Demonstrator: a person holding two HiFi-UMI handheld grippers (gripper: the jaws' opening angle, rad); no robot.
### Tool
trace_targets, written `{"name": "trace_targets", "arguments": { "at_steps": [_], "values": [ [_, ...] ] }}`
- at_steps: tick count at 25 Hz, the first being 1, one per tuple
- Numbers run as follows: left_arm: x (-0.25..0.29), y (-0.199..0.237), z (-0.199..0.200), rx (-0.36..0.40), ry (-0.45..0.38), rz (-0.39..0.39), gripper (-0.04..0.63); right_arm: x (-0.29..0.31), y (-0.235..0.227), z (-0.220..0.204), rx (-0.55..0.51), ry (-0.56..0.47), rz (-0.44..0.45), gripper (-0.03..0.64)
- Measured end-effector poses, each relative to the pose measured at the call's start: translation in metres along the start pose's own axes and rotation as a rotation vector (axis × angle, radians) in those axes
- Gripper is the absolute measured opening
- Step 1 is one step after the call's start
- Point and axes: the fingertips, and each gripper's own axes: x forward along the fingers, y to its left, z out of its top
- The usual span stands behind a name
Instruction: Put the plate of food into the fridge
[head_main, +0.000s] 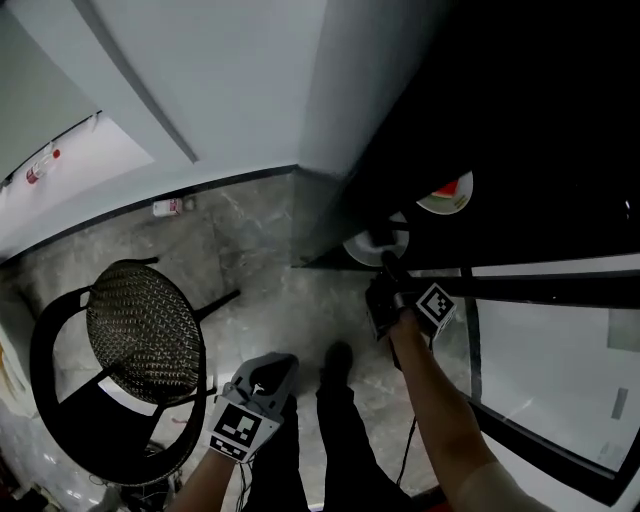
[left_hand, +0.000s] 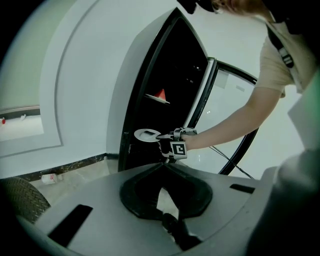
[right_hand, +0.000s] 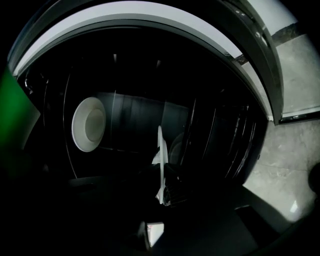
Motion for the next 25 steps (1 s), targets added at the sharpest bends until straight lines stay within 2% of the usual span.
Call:
{"name": "trace_targets", "arguments": {
  "at_steps": [16,23,24,25],
  "values": [
    [0.005,0.014,-0.011,-0.086,-0.036,0.055,0.011,0.052,0.006,0.022,-0.010,0.010,-0.001,0.026],
    [0.012,0.012,-0.005,-0.077,-0.040,0.037,0.011,0.066,0.020,0.023,-0.003,0.014,-0.004,0.028],
    [0.013,0.012,-0.003,-0.073,-0.041,0.036,0.011,0.065,0.021,0.024,-0.006,0.018,-0.002,0.052],
    [0.014,0.013,-0.001,-0.070,-0.042,0.038,0.011,0.063,0.022,0.026,-0.011,0.022,-0.001,0.114]
  ]
}}
